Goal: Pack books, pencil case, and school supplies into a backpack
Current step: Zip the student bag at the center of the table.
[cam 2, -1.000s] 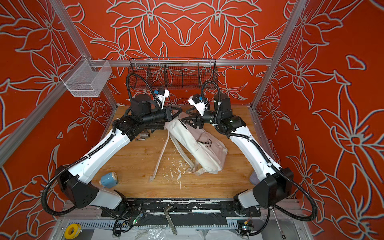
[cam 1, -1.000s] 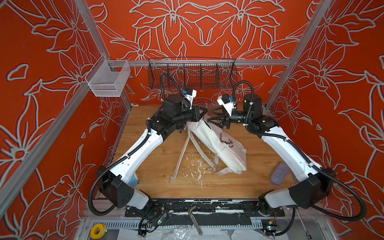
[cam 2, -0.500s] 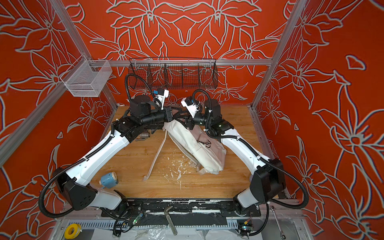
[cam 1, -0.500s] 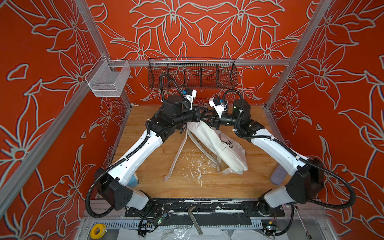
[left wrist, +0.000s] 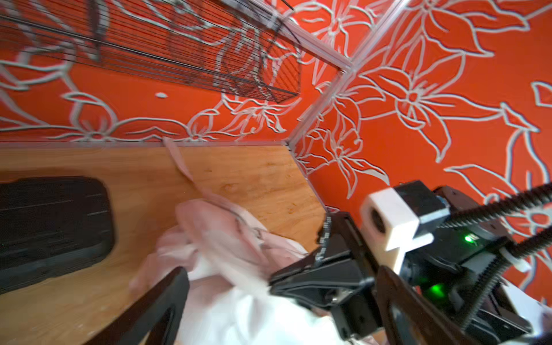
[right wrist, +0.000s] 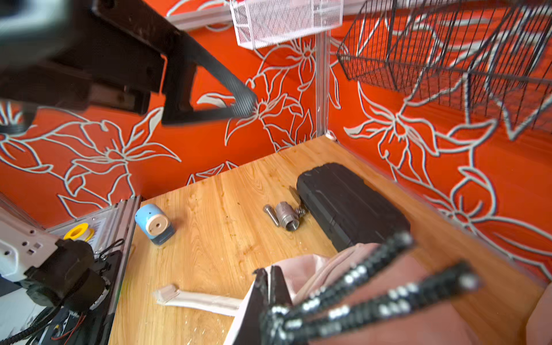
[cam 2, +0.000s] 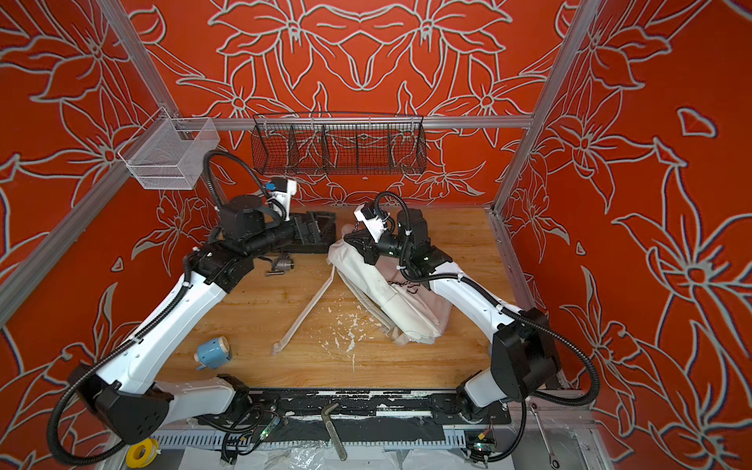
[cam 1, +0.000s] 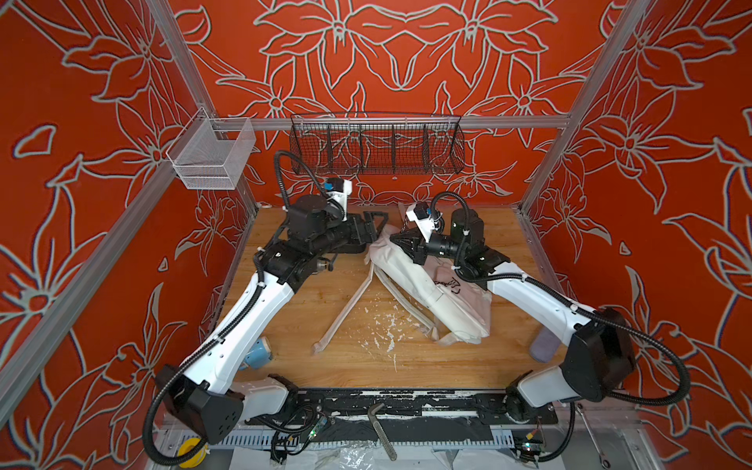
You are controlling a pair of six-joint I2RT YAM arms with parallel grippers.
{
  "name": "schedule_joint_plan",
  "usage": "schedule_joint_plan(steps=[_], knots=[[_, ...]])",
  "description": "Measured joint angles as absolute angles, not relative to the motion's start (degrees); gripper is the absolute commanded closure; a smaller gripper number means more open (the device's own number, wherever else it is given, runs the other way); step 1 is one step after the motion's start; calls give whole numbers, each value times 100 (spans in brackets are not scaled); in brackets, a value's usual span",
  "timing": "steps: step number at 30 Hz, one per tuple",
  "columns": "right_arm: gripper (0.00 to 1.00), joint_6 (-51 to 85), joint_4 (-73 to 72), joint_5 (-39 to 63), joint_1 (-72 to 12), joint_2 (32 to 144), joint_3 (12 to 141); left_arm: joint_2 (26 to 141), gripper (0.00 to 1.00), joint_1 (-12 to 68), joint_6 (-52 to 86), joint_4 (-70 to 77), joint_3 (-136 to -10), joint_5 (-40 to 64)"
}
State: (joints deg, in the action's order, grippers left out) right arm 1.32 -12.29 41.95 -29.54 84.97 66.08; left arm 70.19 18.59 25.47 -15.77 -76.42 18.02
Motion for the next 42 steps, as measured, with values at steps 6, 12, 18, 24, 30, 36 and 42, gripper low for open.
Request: schedule_joint_plan(steps=[6, 12, 18, 24, 30, 36, 42], knots=[[100, 176, -1461, 4246, -2967, 8541, 6139, 7255, 3, 1155, 3234, -1533, -6860, 2180], [100, 193, -1815, 4285, -3055, 8827, 5741, 8709, 3, 1249, 4338, -827, -6090, 2875], [99, 185, -2082, 4342, -3146, 9227, 5548, 10204, 3, 1719, 4866, -381, -6914, 3542], [95, 196, -2320, 4351, -3175, 9553, 5435, 10803, 10, 1946, 5325, 399, -6941, 3861], [76, 318, -2628, 4342, -3175, 9883, 5317, 11327, 85, 1951, 5629, 998, -6952, 4233], [61, 462, -2729, 4244, -3175, 9920, 5290, 11461, 100, 1962, 5756, 1166, -6864, 4357], [55, 738, -2733, 4254, -3135, 9944, 5297, 11461, 100, 1962, 5774, 1166, -6855, 4359]])
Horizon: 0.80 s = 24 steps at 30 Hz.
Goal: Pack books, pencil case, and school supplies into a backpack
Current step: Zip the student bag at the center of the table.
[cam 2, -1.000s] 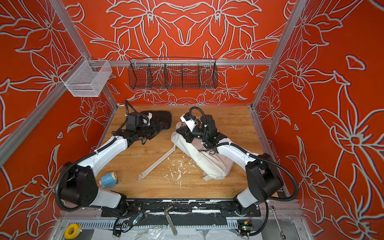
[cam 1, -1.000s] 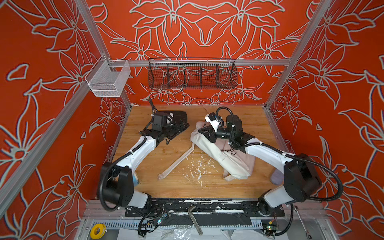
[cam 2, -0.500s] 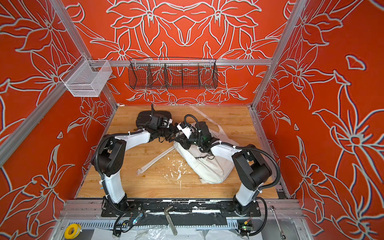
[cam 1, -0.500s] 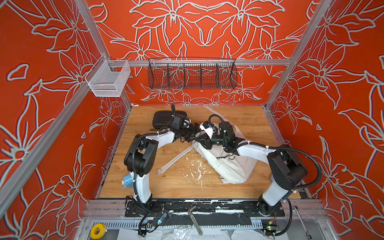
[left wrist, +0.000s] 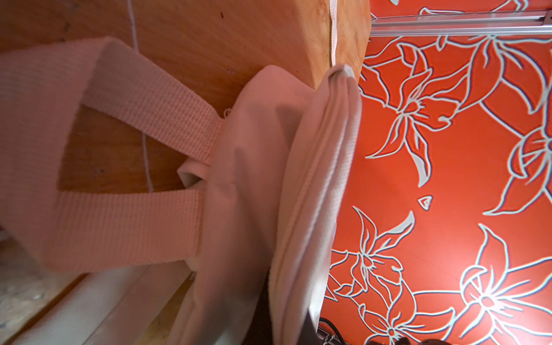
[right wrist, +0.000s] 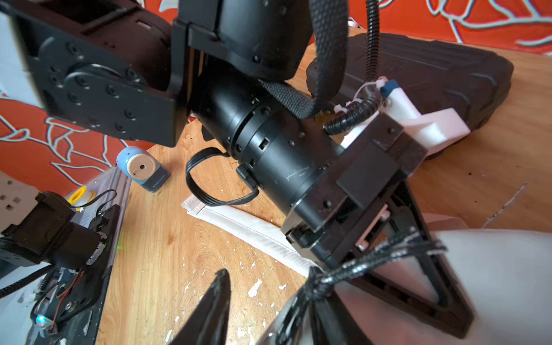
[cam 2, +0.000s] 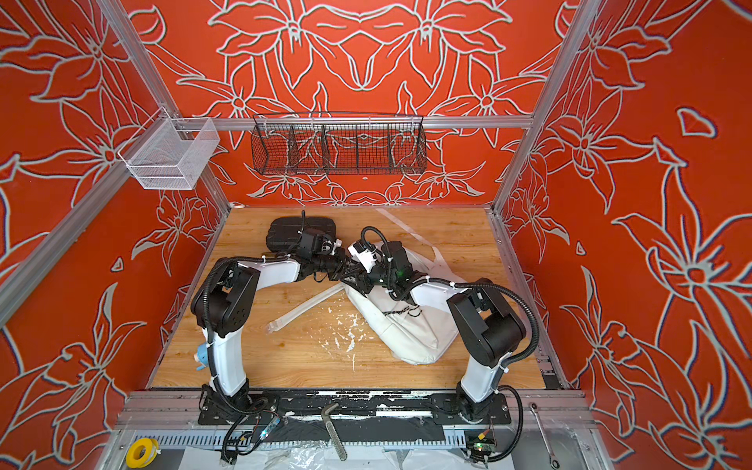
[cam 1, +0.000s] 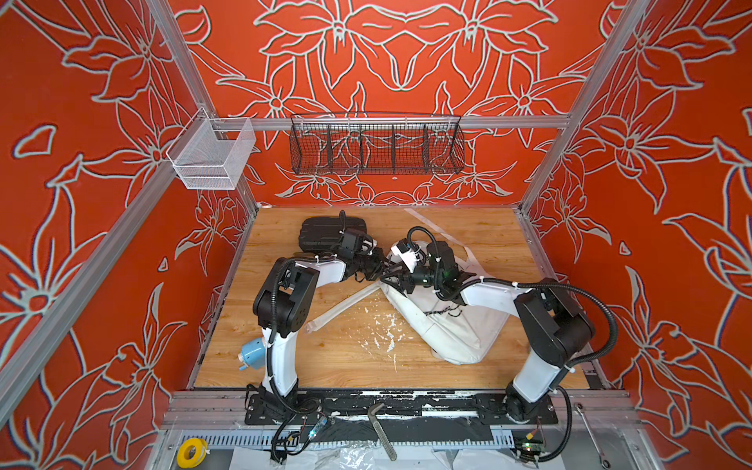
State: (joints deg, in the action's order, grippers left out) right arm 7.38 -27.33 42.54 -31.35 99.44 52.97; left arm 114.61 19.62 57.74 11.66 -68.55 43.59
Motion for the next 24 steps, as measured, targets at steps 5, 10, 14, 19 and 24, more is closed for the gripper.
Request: schedule_joint_plan(steps=[5, 10, 14, 19, 24], knots=[[67, 1232, -2952, 4307, -2980, 10062, 5297, 11461, 100, 1962, 5721, 1100, -6855, 4355], [89, 1765, -3133, 4438, -2805, 10278, 5446, 11459, 100, 1962, 5636, 1011, -6855, 4333], [92, 1918, -2856, 4556, -2786, 10350, 5695, 11448, 100, 1964, 5618, 978, -6858, 4313], [65, 2008, -2270, 4488, -2799, 10346, 5907, 11415, 100, 1968, 5570, 906, -6860, 4278], [64, 1861, -1577, 4320, -2827, 10344, 6106, 11395, 100, 1984, 5511, 821, -6890, 4244]])
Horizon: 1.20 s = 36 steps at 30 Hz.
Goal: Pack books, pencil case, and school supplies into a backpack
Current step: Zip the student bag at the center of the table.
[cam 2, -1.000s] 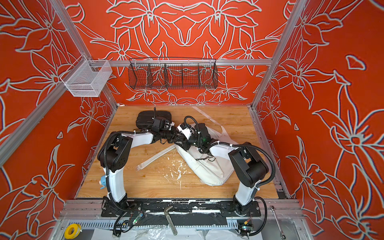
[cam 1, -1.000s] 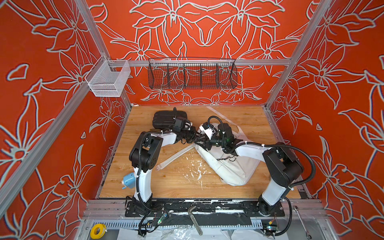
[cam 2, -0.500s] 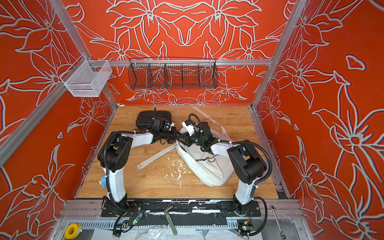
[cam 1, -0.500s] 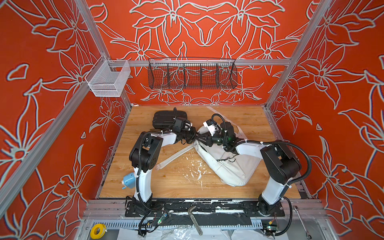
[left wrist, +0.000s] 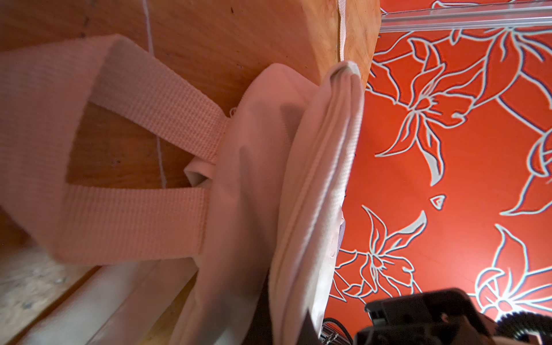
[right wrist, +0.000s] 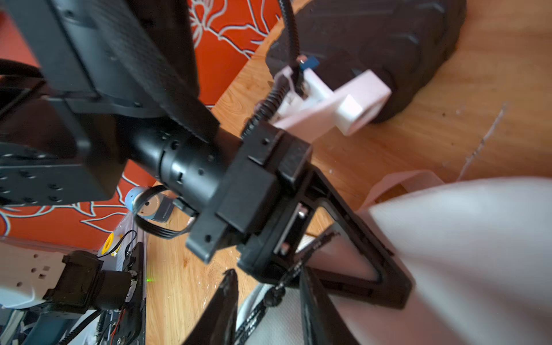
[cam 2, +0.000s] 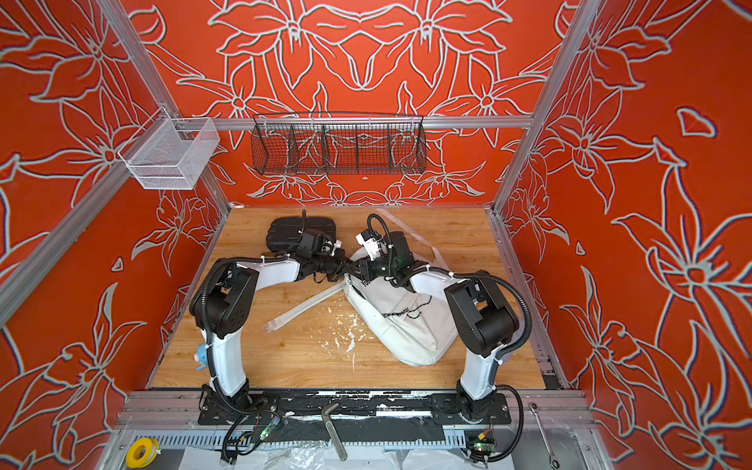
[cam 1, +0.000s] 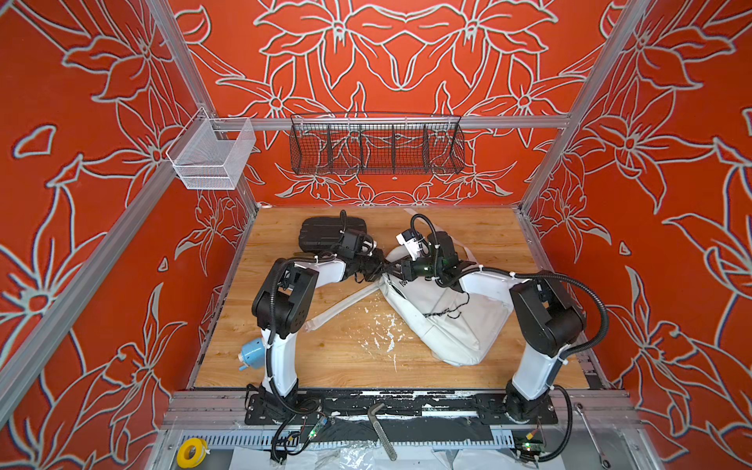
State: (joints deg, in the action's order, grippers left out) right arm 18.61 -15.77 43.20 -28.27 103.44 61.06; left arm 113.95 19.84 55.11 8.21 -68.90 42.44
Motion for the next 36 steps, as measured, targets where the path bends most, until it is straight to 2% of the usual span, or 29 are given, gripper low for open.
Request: schedule_joint_plan(steps=[4, 8, 9, 17, 21, 36], knots=[[74, 1778, -1280, 4252, -2853, 10348, 6239, 11395, 100, 1988, 5507, 795, -6899, 4233], [97, 1850, -1219, 4355, -2847, 10433, 6353, 11395, 100, 1984, 5474, 729, -6899, 4185], [100, 1892, -1210, 4412, -2849, 10453, 6383, 11395, 100, 1981, 5441, 687, -6899, 4167], [100, 2001, -718, 4491, -2851, 10357, 6394, 11369, 100, 1944, 5336, 519, -6945, 4121], [100, 1852, 86, 4235, -2860, 9911, 6224, 11325, 100, 1885, 5317, 504, -6960, 4130], [100, 1653, 1249, 3691, -2886, 8329, 5085, 11288, 100, 1251, 5443, 727, -6803, 4311]])
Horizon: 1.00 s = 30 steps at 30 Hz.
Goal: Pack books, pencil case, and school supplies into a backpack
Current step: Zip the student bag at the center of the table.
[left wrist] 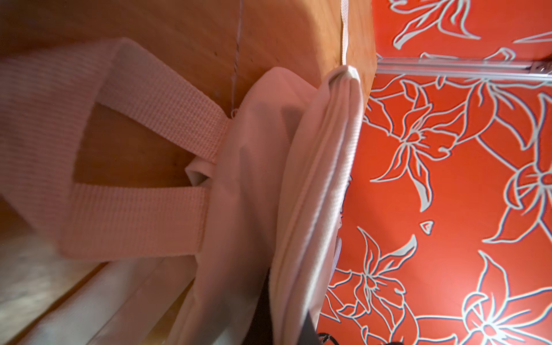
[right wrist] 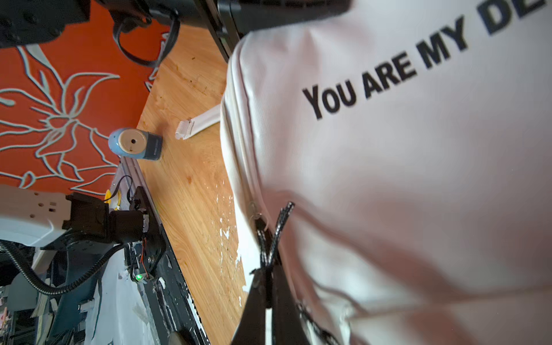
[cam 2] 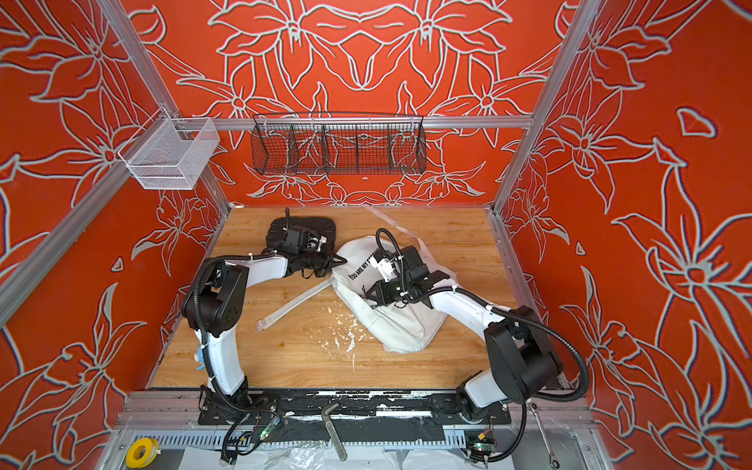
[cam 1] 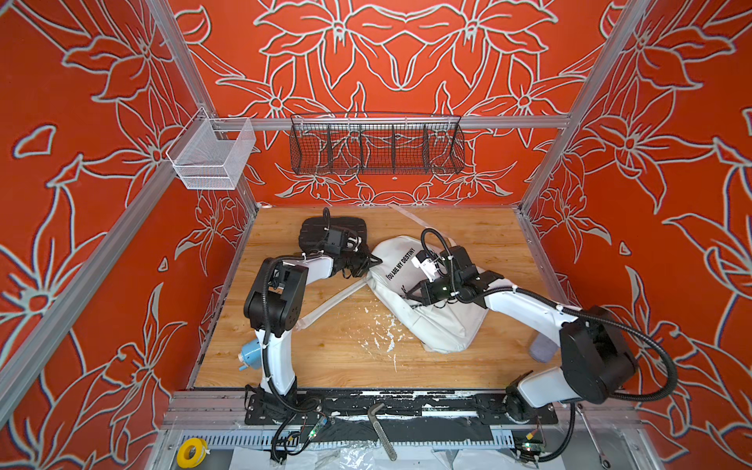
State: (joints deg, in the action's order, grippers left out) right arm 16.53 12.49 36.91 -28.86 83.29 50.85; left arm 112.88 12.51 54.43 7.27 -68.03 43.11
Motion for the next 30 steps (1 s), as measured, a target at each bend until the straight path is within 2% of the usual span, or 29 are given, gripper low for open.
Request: schedule_joint_plan(steps=[4, 6, 9, 10, 11, 12, 13, 15, 17, 18, 24, 30], knots=[[99, 1549, 1461, 3485, -2886, 8187, 5004, 11288, 100, 1135, 5356, 593, -6899, 4324], [76, 1514, 1444, 3374, -2886, 8025, 4921, 11288, 100, 1122, 5181, 414, -7017, 4320], [61, 1347, 1441, 3168, -2886, 7669, 4877, 11275, 100, 1122, 4751, -12, -7214, 4281], [58, 1251, 1439, 3063, -2886, 7559, 4880, 11266, 93, 1118, 4569, -198, -7290, 4259], [55, 1149, 1455, 2928, -2886, 7419, 4880, 11260, 78, 1114, 4322, -467, -7413, 4226], [52, 1033, 1487, 2779, -2886, 7299, 4882, 11260, 68, 1109, 4071, -757, -7557, 4222], [51, 906, 1531, 2650, -2886, 7218, 4886, 11260, 62, 1105, 3881, -1031, -7695, 4217], [50, 633, 1739, 2335, -2884, 7122, 4923, 11257, 44, 1096, 3367, -1575, -8027, 4202], [49, 440, 2001, 2102, -2882, 7168, 4987, 11222, 8, 1094, 3057, -1883, -8235, 4123], [49, 342, 2161, 1979, -2882, 7220, 5019, 11177, 2, 1094, 2932, -2003, -8276, 4058], [46, 38, 2762, 1671, -2882, 7371, 5054, 10763, 2, 1166, 2412, -2740, -8340, 3544], [45, -141, 2906, 1538, -2816, 7518, 5054, 10197, 3, 1769, 1898, -3612, -8235, 2635]])
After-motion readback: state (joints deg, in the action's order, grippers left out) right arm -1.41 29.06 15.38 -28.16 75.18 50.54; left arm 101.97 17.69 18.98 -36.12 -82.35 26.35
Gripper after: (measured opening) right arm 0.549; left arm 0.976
